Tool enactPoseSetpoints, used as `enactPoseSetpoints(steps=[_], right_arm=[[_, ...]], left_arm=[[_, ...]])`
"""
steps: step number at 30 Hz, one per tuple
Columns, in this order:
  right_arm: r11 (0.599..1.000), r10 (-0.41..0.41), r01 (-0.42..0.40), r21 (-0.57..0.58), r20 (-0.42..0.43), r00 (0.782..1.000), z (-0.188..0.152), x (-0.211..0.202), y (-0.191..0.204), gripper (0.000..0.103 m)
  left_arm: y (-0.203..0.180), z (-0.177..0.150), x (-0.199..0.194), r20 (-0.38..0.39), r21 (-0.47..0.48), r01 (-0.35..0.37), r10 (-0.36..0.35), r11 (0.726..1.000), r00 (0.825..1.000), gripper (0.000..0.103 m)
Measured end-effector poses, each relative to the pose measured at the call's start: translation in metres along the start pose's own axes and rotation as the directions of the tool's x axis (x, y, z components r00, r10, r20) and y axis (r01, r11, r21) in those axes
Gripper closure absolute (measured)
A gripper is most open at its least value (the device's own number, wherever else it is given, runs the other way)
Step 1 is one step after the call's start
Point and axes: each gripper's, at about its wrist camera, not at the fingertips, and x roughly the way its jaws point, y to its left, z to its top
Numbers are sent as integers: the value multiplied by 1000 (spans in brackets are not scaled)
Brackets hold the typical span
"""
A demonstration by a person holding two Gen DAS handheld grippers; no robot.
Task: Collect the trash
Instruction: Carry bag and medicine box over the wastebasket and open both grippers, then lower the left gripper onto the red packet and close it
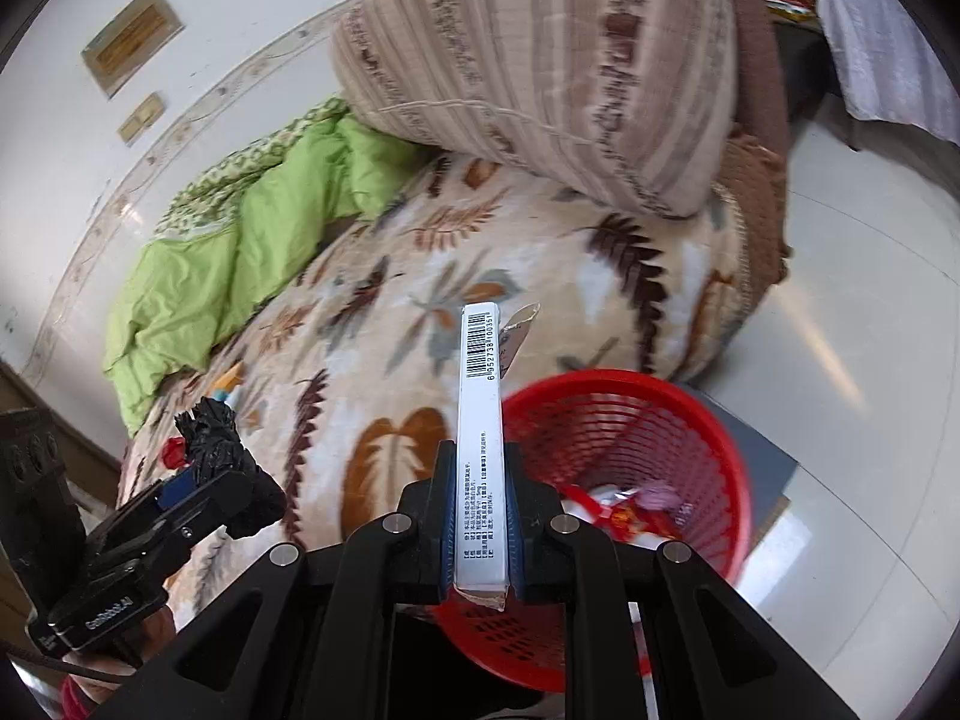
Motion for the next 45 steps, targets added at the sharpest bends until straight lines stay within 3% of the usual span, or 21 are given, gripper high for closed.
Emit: enactPoseSetpoints(steps=[3, 6, 13, 18, 25, 31, 38, 41, 45], right_arm=[[999, -40, 40, 29, -2, 999, -2, 0, -21, 89], [996, -80, 81, 33, -12, 997, -4, 4, -34, 86], [996, -76, 76, 38, -12, 997, -2, 4, -39, 83], [1000, 14, -14, -1, -39, 999, 2, 17, -7, 83], [983, 112, -126, -132, -106, 988, -3, 49, 69, 83], [956, 158, -195, -219, -174, 972, -7, 83, 131, 82], [917, 195, -265, -299, -245, 950, -12, 122, 204, 67], [896, 217, -311, -316, -301, 929, -17, 143, 235, 67], [876, 234, -354, -328, -354, 906, -26, 166, 266, 67]], left_arm=[[-20, 4, 24, -46, 25, 49, -48, 999, 998, 45], [-30, 4, 41, -93, 39, 55, -51, 998, 994, 40], [-6, 4, 22, -56, -18, 28, -29, 999, 998, 35], [29, -1, -7, -10, -78, -54, 54, 995, 999, 33], [93, -16, -47, 16, -192, -180, 186, 965, 982, 33], [156, -36, -80, 20, -314, -261, 281, 913, 960, 33], [222, -65, -120, 8, -423, -355, 395, 834, 919, 32], [257, -77, -138, -2, -489, -390, 446, 781, 895, 32], [316, -86, -164, -23, -581, -438, 524, 686, 851, 32]])
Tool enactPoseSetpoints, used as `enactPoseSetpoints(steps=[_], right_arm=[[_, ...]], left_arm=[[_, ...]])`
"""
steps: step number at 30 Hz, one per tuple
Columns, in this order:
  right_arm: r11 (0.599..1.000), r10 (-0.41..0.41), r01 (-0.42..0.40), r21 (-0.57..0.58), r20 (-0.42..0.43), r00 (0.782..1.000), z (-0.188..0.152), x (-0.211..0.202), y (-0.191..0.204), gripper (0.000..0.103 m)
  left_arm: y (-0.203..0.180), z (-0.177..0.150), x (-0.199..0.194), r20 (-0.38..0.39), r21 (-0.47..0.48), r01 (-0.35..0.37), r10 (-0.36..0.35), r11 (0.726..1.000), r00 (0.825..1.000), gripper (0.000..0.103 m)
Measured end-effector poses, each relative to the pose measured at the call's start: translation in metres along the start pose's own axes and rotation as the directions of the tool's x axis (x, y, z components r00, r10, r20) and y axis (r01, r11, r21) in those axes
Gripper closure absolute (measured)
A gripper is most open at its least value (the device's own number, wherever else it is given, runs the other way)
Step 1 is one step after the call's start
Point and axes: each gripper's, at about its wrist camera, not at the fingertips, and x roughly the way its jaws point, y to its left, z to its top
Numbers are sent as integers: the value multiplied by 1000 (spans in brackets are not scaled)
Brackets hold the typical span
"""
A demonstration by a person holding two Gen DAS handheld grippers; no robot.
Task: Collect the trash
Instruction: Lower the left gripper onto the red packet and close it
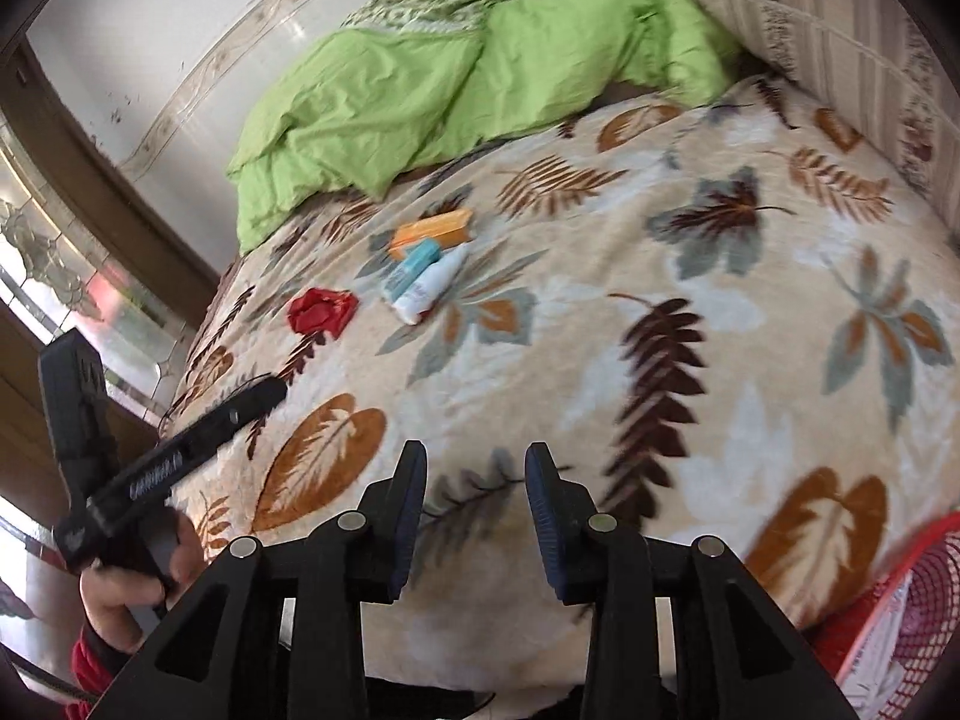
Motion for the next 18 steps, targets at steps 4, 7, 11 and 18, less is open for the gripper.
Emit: enactPoseSetpoints(steps=[4, 7, 11, 18], right_arm=[[999, 38, -38, -9, -38, 999, 11, 24, 12, 67], [999, 43, -44, -17, -49, 998, 19, 38, 16, 67], [999, 47, -48, -11, -62, 997, 27, 51, 15, 67], [999, 39, -38, 9, -70, 997, 43, 66, 7, 67]], left_arm=[[46, 31, 16, 12, -92, -65, 66, 994, 998, 32], [74, 55, 44, -9, -156, -87, 87, 984, 996, 32], [94, 72, 76, -39, -213, -77, 70, 974, 997, 32], [94, 76, 133, -107, -225, -113, 90, 968, 990, 35]])
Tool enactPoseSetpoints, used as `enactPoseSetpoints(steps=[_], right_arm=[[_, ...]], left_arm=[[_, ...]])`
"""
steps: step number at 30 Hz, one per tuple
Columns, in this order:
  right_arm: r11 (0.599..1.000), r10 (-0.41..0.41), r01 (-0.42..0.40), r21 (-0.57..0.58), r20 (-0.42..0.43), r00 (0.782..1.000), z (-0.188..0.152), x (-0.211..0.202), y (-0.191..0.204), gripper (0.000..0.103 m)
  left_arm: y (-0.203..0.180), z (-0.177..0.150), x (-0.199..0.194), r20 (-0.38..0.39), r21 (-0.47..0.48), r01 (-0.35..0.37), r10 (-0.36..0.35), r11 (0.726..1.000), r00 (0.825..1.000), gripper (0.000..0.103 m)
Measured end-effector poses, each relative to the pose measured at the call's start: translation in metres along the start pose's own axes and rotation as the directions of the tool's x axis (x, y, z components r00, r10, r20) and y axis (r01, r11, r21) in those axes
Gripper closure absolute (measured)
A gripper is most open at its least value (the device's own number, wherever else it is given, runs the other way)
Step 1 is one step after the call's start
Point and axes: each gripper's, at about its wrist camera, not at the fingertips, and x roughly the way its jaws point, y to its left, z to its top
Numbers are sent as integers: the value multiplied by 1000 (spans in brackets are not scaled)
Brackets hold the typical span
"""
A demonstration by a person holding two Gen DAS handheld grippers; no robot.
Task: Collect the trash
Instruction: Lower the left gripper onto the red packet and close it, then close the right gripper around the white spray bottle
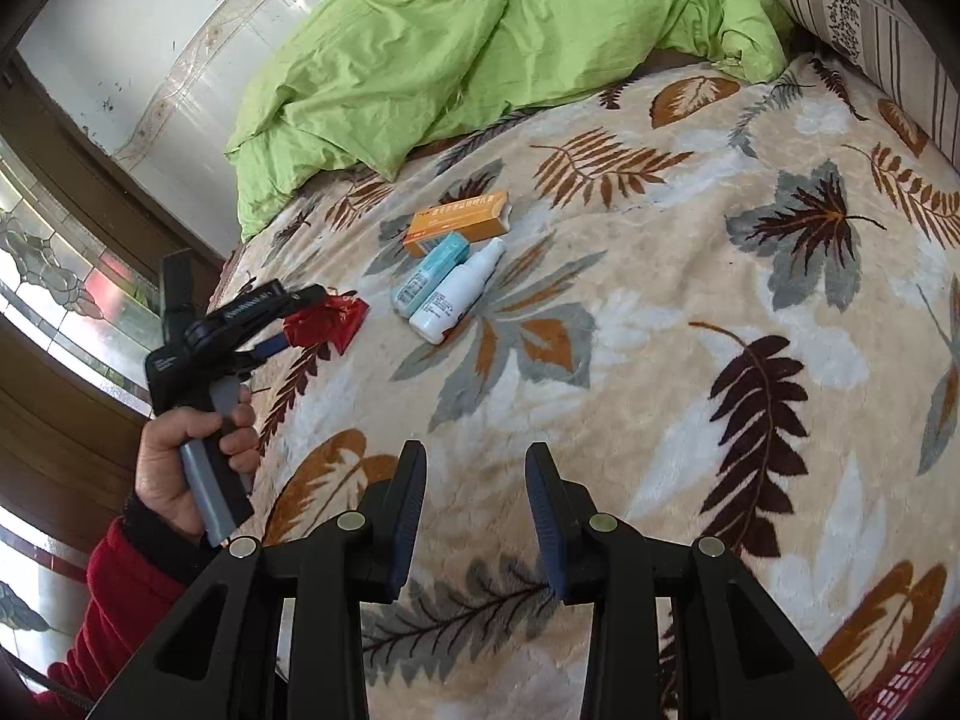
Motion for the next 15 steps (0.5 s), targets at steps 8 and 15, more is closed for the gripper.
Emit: enactPoseSetpoints(steps=[8, 15], right_arm=[[1000, 25, -25, 11, 1, 1000, 29, 23, 8, 62], [997, 17, -14, 70, -41, 999, 66, 81, 12, 62]], left_arm=[[-8, -19, -20, 61, 34, -19, 17, 999, 998, 78], [-8, -44, -65, 107, 16, -9, 8, 1000, 994, 78]])
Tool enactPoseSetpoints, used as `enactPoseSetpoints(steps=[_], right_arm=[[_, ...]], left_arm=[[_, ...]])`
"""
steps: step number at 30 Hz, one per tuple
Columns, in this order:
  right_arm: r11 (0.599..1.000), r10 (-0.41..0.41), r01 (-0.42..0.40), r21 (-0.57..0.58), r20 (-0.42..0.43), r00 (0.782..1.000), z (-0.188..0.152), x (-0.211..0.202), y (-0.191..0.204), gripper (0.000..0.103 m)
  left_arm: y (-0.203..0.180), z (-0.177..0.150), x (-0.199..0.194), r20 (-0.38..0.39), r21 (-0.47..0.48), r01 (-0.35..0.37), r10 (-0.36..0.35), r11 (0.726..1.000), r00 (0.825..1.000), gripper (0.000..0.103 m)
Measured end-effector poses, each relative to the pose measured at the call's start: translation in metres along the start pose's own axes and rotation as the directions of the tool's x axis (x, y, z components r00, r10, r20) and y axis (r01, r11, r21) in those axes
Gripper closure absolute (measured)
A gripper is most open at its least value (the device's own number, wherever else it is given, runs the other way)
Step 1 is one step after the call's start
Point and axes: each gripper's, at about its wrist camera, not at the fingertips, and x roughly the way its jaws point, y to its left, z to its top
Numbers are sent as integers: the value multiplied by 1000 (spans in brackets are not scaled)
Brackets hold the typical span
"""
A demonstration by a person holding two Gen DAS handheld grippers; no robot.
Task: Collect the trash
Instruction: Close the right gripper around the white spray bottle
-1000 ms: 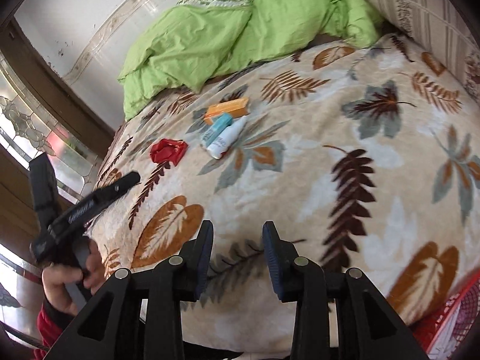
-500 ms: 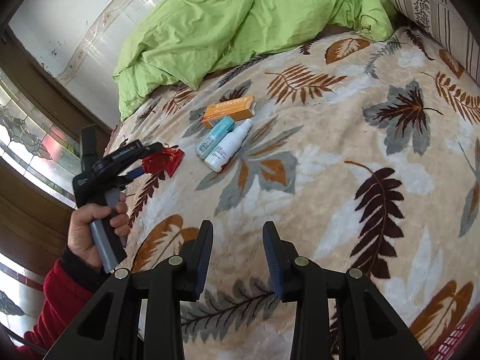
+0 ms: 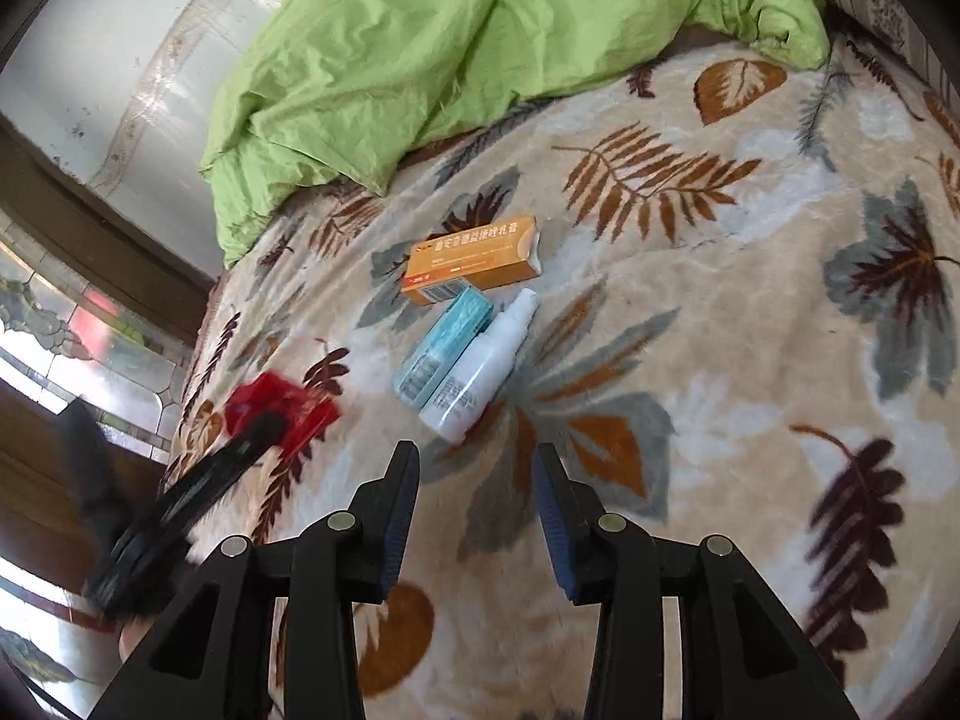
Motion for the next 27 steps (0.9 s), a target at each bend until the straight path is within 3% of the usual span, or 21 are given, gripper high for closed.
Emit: enactPoseSetpoints(steps=[6, 16, 21, 27], right_arm=[[998, -52, 53, 31, -39, 998, 24, 49, 5, 62], [988, -153, 153, -2, -65, 986, 39, 96, 21, 62], [986, -166, 165, -29, -29, 986, 19, 83, 26, 65], [984, -162, 165, -65, 45, 986, -25, 31, 20, 67]], left_arm=[[2, -11, -7, 22, 25, -2, 1, 1000, 1000, 78], [11, -8, -3, 24, 21, 36, -36, 999, 999, 78], [7, -11, -7, 33, 45, 42, -44, 998, 998, 78], [-17, -28, -21, 48, 121, 51, -57, 991, 997, 78]])
